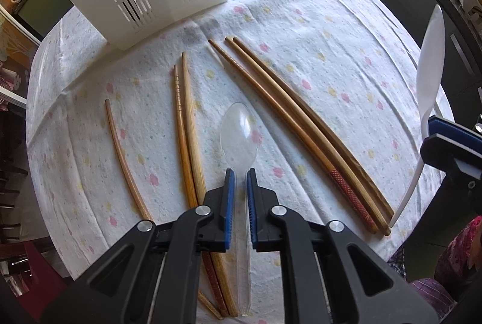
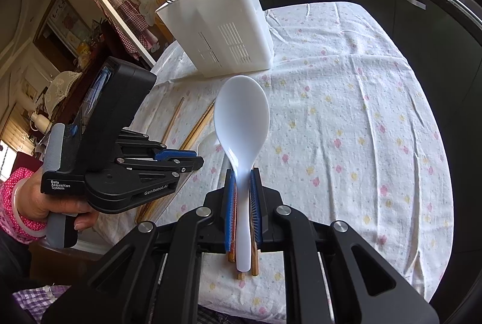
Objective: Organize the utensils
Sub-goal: 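Grasp the clear plastic spoon with the left gripper and lift it, then drop the clear spoon into the caddy with the left gripper while the right gripper drops the white spoon in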
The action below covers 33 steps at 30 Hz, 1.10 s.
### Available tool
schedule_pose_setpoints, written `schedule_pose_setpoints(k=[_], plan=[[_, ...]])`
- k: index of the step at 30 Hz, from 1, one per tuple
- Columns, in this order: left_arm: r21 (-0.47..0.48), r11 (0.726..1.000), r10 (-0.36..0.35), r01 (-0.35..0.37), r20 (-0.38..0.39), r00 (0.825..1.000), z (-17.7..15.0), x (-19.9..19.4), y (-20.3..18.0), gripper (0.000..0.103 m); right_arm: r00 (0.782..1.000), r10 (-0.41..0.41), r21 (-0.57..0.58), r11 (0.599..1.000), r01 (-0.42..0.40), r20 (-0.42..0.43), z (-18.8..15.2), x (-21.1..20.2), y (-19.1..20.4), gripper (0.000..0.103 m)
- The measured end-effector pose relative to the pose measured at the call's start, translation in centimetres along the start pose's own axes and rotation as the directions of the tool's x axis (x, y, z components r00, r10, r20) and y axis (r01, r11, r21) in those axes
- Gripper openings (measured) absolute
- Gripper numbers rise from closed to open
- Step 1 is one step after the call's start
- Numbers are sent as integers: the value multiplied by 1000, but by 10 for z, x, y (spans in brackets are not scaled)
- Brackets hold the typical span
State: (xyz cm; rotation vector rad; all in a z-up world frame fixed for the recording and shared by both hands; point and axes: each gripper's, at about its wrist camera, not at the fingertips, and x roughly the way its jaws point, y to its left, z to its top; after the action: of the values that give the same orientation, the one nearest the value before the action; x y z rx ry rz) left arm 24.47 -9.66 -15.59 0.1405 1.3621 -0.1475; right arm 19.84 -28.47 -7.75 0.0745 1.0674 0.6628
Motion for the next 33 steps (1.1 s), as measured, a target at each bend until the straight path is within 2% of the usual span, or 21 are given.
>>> schedule_pose_setpoints(k=[7,11,15,19,22,25,27,30,33], plan=[[-5,1000,-17,17,32,999,-10,-11,6,8,1000,0,1,1000,0,13,0,-7,1,11],[-20,999,-48,51,117,992,-16,-42,17,8,1000,0,2,1000,0,24,1,-12,0,11],[-21,998,-56,64,268,962,-22,-89,24,8,999,3,10,1000,-3,36,2,-16,-2,11],[-21,995,-79,95,402,912,-18,-141,33,8,999,6,13,1000,-6,49,4,-21,-3,11],[-38,994,-71,106,522,850,-1,-183,44,8,998,9,11,1000,-10,59,4,-23,-1,11],[-76,992,-30,103,642,766,19,-220,61,8,998,12,9,1000,-13,66,5,-26,1,11],[-99,989,-2,105,717,698,35,-236,74,8,997,14,9,1000,-15,73,6,-27,1,11],[-124,986,37,109,810,585,55,-249,88,8,995,22,4,1000,-23,96,9,-30,3,11],[-139,986,78,93,873,481,72,-245,96,8,992,30,-7,1000,-29,123,14,-34,6,11]])
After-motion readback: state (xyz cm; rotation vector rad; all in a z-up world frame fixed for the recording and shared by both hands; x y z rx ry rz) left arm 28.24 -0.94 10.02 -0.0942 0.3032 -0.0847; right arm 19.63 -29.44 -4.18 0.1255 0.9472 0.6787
